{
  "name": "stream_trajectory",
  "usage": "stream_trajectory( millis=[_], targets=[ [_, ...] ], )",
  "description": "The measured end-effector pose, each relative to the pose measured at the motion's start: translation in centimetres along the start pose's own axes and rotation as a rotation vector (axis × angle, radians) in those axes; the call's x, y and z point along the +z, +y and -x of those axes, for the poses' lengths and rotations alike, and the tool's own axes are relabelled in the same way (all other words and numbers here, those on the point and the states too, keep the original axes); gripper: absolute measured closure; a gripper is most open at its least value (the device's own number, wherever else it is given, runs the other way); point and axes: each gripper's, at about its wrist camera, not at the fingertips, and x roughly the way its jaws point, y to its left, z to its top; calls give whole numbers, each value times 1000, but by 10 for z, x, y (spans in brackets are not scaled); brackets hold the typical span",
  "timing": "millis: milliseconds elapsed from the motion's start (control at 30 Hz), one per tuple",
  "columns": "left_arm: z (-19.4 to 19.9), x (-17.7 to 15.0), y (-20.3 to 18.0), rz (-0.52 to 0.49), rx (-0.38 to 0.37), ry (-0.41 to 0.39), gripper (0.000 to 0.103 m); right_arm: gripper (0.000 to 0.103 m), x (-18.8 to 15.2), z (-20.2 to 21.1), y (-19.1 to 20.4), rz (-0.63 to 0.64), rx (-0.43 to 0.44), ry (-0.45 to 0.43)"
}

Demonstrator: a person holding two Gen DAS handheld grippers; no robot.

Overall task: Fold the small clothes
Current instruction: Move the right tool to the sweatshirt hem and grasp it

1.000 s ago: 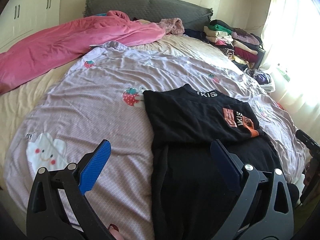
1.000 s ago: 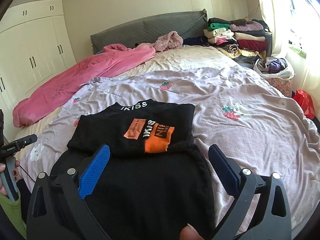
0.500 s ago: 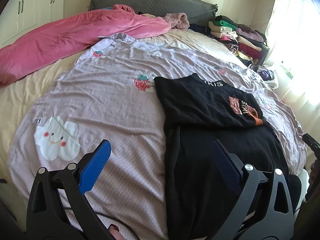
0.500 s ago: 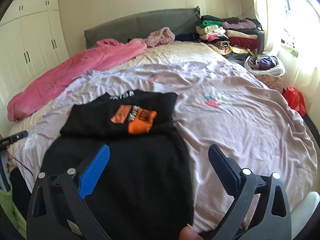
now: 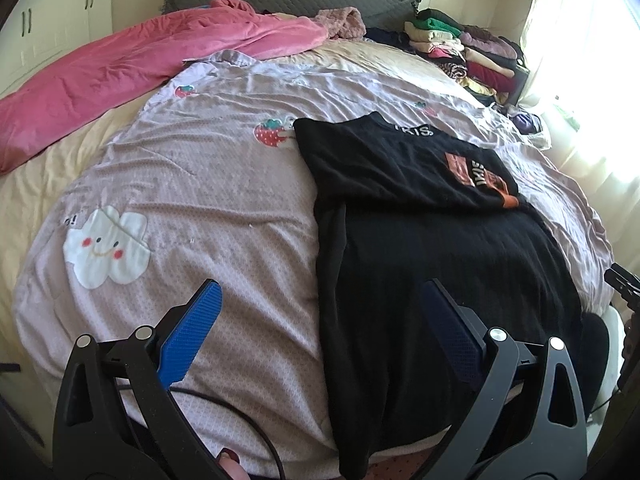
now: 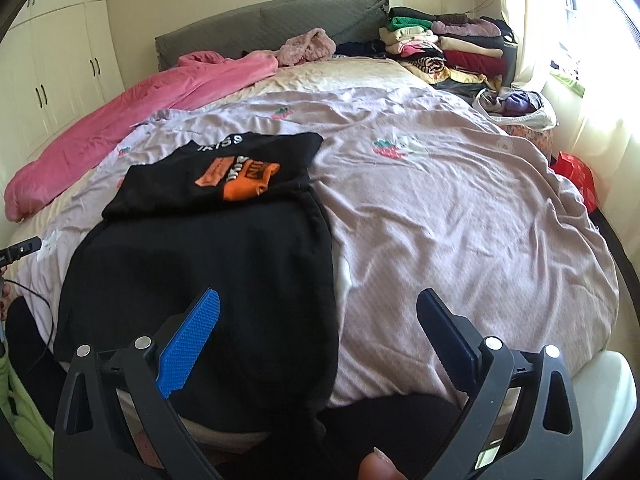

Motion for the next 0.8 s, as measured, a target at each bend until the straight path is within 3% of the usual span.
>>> stream_trajectory(
  millis=[333,633,800],
  targets=[
    [0,-23,4,-4,6,46,10,5,-12,-5,4,20,11,37],
    [-10,-44,-13,-48,-33,108,10,5,-17,-11,11,39,22,72],
    [-22,-58,-21,-57,-75,167,19,5,-22,-14,10,40,28,97]
  ],
)
